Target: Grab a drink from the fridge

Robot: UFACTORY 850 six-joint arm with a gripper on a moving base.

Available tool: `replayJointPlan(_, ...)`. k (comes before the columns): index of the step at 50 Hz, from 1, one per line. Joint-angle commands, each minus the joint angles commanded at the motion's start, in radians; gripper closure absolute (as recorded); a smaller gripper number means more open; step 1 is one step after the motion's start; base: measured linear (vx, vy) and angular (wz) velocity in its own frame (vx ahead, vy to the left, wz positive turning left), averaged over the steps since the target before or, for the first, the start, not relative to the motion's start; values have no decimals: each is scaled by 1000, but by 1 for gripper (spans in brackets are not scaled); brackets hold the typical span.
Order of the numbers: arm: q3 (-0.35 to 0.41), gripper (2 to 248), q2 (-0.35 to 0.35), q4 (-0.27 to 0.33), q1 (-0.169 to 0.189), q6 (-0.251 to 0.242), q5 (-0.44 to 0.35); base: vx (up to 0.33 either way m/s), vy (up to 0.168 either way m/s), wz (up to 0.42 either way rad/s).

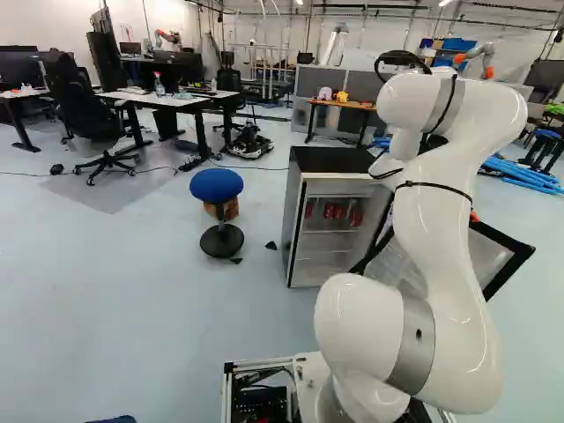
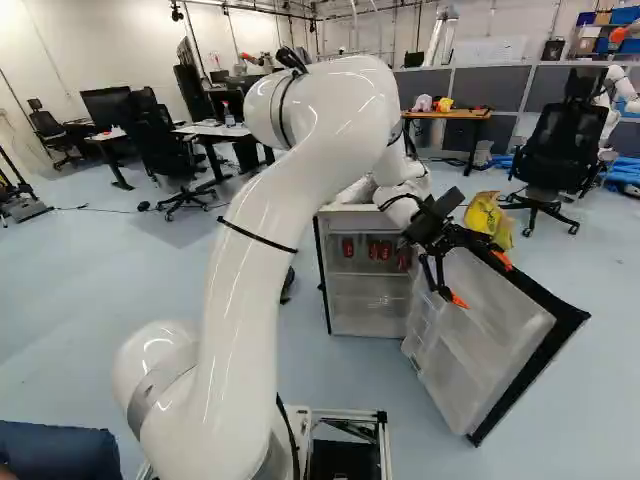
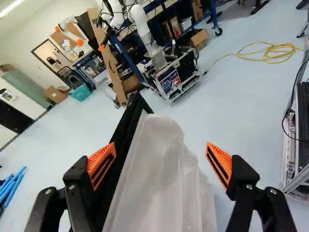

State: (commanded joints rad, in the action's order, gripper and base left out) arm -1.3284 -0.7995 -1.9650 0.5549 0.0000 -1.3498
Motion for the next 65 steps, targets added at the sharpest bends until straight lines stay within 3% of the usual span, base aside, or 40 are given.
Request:
replayJointPlan(27, 15, 3, 7, 54, 2, 0, 27, 0, 0, 0)
replayJointPlan(48, 146, 3, 72, 78, -8, 0, 27, 0, 0, 0)
replayJointPlan(65, 269, 3, 133, 192, -29, 0, 32, 0, 0, 0)
